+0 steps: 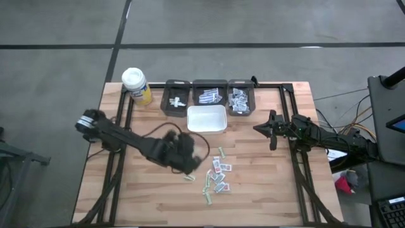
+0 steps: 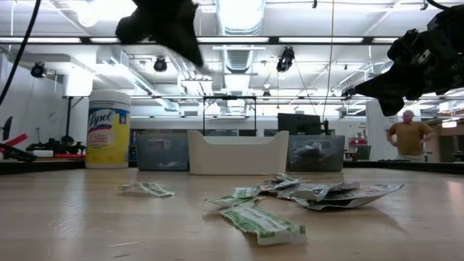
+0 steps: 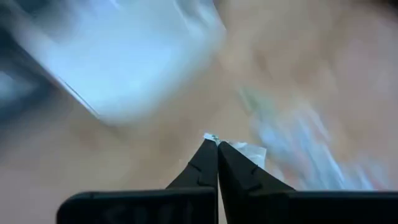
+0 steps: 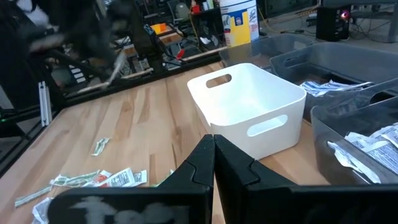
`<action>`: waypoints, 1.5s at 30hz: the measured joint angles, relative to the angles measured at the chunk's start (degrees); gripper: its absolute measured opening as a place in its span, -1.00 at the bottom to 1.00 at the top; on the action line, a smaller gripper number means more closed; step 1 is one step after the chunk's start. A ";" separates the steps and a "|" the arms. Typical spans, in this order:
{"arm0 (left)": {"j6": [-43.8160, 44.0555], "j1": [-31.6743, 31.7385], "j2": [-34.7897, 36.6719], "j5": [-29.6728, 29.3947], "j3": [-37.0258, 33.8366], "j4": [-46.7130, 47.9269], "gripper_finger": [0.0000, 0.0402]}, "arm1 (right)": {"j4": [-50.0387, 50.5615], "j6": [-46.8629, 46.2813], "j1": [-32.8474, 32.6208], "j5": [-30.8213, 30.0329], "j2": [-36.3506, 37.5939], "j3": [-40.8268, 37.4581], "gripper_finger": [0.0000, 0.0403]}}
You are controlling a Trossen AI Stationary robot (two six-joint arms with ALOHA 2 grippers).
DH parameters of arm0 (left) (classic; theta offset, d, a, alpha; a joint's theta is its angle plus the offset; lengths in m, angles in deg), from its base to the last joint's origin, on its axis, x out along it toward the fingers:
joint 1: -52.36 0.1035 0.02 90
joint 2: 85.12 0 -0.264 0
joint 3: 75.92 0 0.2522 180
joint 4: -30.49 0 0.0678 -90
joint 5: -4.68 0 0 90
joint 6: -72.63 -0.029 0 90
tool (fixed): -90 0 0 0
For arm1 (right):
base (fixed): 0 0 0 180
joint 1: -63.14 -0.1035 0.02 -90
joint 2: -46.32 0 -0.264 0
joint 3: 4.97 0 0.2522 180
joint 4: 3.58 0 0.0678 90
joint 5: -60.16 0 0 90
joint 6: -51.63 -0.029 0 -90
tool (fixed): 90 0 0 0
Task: Pick & Place First Aid Supplies
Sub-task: Put the green bandage pack into the left black bin
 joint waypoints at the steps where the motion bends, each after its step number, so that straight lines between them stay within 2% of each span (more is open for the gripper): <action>1: -0.79 0.67 0.79 -6.54 0.29 0.23 -1.00 | -0.02 0.00 0.00 -0.02 0.00 -0.02 -0.96; 3: -4.01 2.66 2.08 -15.84 1.31 0.36 -1.00 | 0.00 -0.02 0.00 -0.02 0.02 0.00 -0.96; 4: -6.28 4.11 2.74 -18.49 1.86 0.59 -1.00 | 0.00 -0.04 0.02 -0.04 0.02 -0.02 -0.96; 7: -13.65 10.92 3.13 -19.59 3.28 0.72 -1.00 | -0.02 -0.07 0.02 -0.06 0.02 -0.02 -0.96; 13: -21.94 30.55 2.21 -6.99 3.20 2.07 -1.00 | -0.01 -0.73 0.02 -0.08 0.02 -0.01 -0.96; 17: -24.69 43.76 0.85 4.21 3.14 4.45 -1.00 | -0.01 -1.34 0.00 -0.06 0.04 0.00 -0.96; 21: -28.82 52.89 -2.04 15.46 3.14 4.62 -1.00 | 0.00 -1.25 0.00 -0.06 0.00 -0.02 -0.96; 28: -31.99 55.21 -8.11 18.31 3.12 4.48 -0.97 | 0.00 -1.09 0.00 -0.13 0.02 -0.01 -0.96; 34: -35.17 55.19 -10.83 22.51 3.09 4.06 -0.78 | 0.04 -1.07 0.00 -0.83 0.02 -0.01 -0.96; 40: -33.79 54.96 -8.99 23.03 3.07 5.02 -0.55 | 0.11 -1.29 0.02 -1.61 0.07 -0.02 -0.96; 45: -31.98 50.96 -4.03 30.34 3.07 6.23 -0.48 | 0.14 -1.19 0.01 -1.60 0.05 0.00 -0.96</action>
